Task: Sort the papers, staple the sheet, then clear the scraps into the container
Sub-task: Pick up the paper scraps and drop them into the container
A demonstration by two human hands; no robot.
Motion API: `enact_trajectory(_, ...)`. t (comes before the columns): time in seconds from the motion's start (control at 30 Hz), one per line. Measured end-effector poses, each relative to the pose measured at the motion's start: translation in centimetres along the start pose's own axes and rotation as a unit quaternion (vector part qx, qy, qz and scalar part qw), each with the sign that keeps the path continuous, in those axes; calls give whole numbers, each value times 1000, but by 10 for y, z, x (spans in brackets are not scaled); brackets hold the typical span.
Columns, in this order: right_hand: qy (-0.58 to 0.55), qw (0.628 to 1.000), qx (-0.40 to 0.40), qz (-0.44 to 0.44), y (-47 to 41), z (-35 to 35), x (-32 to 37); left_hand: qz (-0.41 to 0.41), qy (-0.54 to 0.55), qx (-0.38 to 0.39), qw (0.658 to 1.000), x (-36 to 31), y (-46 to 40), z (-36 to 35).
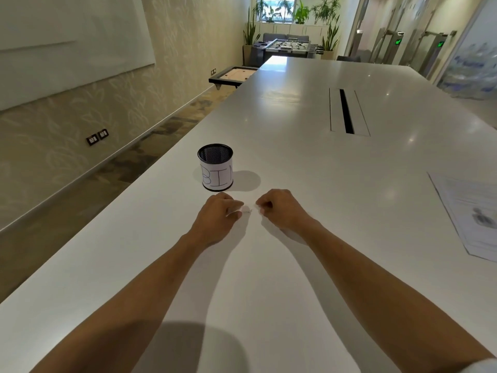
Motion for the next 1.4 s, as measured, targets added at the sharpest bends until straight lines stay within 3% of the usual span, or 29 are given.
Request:
enact_trajectory(0.17,4,1000,7,-15,-4,-6,9,-4,-68,-69,995,5,2,2)
enact_trajectory(0.47,9,998,3,-57,-11,-8,17,-6,-70,-108,992,8,3,3)
enact_trajectory(0.6,45,997,44,-36,-15,-11,28,24,-100,-125,987,16,0,1)
enact_trajectory(0.9,113,993,29,8,-20,-22,36,17,-104,-122,987,19,-3,-7)
enact_trajectory(1.17,201,976,78,41,-10,-23,49,15,-98,-119,988,19,-2,-7)
enact_trajectory(1.4,217,974,38,59,0,-29,54,16,-97,-123,987,18,-2,-6)
Point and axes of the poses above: each hand's wrist, its own y-axis away from the middle knuckle, its own z-axis out of the back of the hand, x = y × z, the point moved 4 cm from there along -y, towards the middle knuckle, and after that the axes turned 15 degrees about z, right-handed, at the moved point
